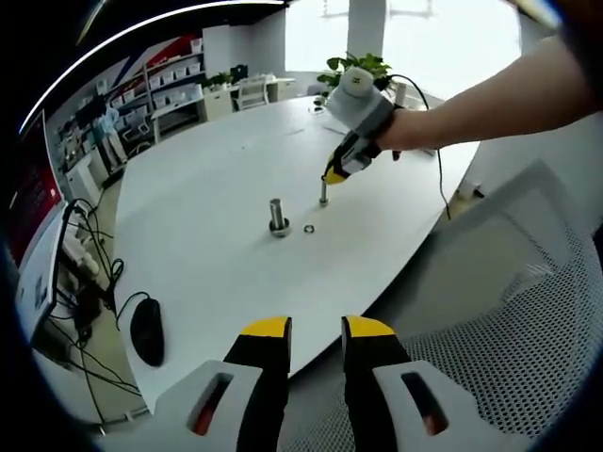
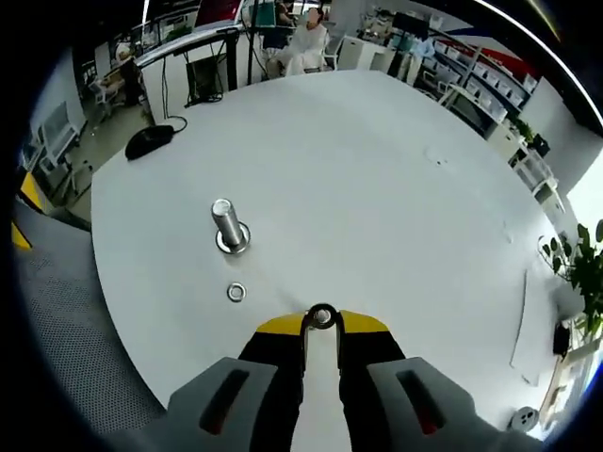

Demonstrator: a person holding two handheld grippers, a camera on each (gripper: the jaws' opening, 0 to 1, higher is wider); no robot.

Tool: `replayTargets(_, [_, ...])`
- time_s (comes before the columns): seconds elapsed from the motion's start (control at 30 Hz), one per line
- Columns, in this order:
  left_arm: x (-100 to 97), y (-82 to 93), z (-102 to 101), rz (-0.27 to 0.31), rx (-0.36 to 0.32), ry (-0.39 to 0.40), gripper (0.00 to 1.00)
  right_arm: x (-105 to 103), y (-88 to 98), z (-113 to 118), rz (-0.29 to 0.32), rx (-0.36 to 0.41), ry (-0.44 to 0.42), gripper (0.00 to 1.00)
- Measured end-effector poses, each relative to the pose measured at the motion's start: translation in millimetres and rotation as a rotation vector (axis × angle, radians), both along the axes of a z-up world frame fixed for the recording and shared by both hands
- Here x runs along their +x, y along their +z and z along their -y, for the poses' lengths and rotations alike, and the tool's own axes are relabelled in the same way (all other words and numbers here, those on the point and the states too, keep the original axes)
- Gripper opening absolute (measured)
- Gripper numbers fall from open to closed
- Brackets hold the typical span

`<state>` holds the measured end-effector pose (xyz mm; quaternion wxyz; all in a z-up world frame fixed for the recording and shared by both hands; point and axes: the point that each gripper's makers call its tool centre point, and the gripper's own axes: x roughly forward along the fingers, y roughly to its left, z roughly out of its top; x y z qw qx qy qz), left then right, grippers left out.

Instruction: Place the washer onto the threaded stud by aligning its center hole with the stud, sliding it down to the base, and recovering from edge contact or off-axis alignment until the washer reaches the visible bottom stop.

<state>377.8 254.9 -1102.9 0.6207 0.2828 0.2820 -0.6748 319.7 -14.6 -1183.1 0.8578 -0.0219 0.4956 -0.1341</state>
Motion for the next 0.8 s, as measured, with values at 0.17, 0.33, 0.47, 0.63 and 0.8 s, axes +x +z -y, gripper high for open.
replayTargets(0.17, [-1.1, -0.5, 0.3, -0.001, 0.002, -0.007, 0.19, 2.2, -1.4, -0.7, -0.013, 0.007, 0.004, 0.14])
replayTargets(0.33, [-2.4, -0.3, -0.2, -0.004, 0.003, -0.009, 0.19, 6.8, 0.0, 0.6, -0.017, -0.002, 0.015, 0.14])
replayTargets(0.47, [-1.9, -1.3, 0.0, -0.005, 0.005, -0.011, 0.19, 6.4, 1.1, -1.3, -0.026, 0.007, 0.010, 0.14])
replayTargets(0.63, [-2.6, -1.3, 0.9, -0.008, 0.002, -0.014, 0.19, 3.7, 1.0, -2.3, -0.062, 0.002, 0.040, 0.14])
replayTargets(0.8, [-3.1, -0.5, 1.0, -0.007, 0.001, -0.016, 0.19, 3.6, 0.5, 1.3, -0.081, 0.015, 0.053, 0.14])
